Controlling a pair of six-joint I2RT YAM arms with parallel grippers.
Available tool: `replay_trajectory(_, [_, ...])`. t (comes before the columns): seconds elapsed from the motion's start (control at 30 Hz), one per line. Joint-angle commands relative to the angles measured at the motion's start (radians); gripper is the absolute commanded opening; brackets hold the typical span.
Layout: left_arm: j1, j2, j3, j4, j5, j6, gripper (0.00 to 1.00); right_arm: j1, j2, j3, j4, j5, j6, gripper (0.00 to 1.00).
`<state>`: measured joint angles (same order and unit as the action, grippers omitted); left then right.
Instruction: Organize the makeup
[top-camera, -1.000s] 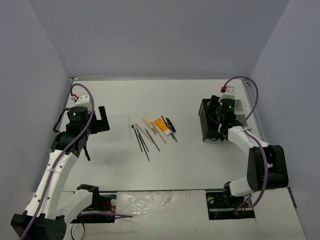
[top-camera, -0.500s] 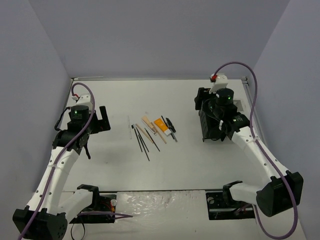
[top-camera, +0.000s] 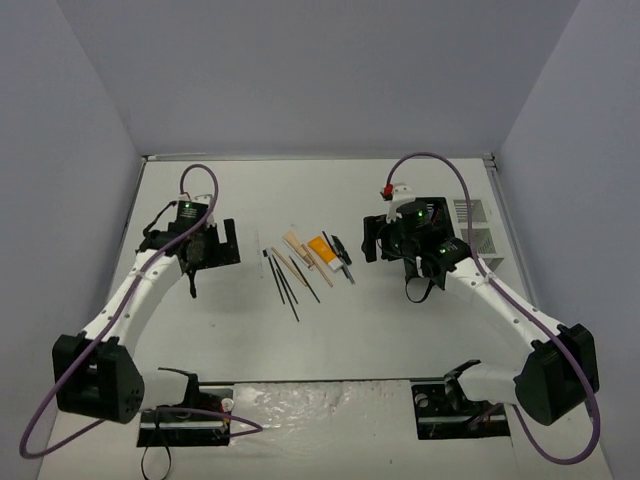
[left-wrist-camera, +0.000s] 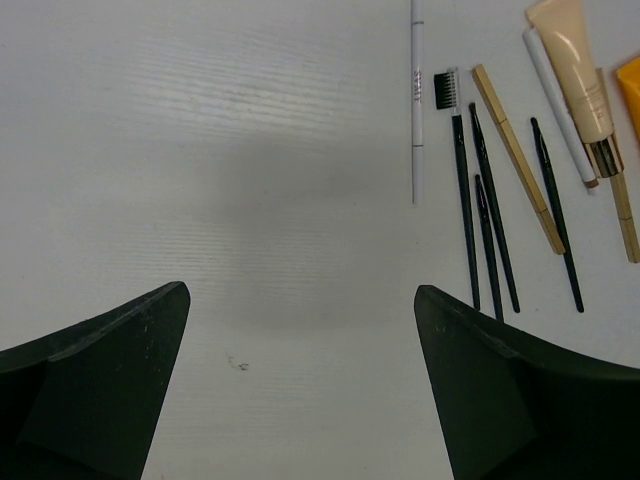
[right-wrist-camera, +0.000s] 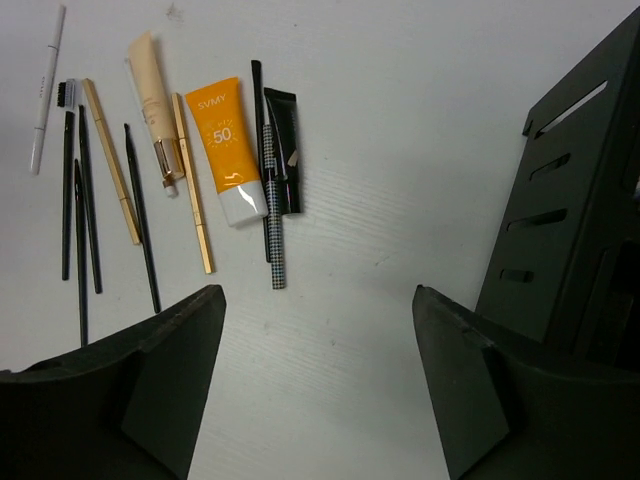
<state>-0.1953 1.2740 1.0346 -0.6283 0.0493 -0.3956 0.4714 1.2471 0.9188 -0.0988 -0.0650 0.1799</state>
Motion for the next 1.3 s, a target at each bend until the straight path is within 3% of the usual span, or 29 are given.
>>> replay_trajectory(0.0, [-0.074,0.09,0.124,-0.031,-0.025,-0.056,0.94,0.003,-0.097,-0.022,0.048,-0.017,0.023,0.81])
replay_trajectory(0.23, [-0.138,0.286,0.226,-0.003,-0.049,-0.114,0.91,0.003,-0.248,-0.072,0.055,0.021,0.04,0.9])
replay_trajectory(0.43, [-0.167,0.433,0.284,-0.01,-0.097,-0.132,0.78,0.001,-0.366,-0.109,0.057,0.062,0.044,0.92])
replay_trajectory(0.63, [-0.174,0.489,0.288,0.014,-0.124,-0.15,0.59,0.001,-0.459,-0.124,0.044,0.062,0.052,0.95])
replay_trajectory(1.1, [-0.204,0.576,0.285,0.073,-0.137,-0.187,0.42,0.001,-0.523,-0.136,0.01,0.1,0.05,0.99])
replay_trajectory(1.27, [-0.203,0.587,0.269,0.087,-0.146,-0.2,0.29,0.001,-0.527,-0.14,0.003,0.106,0.051,0.99])
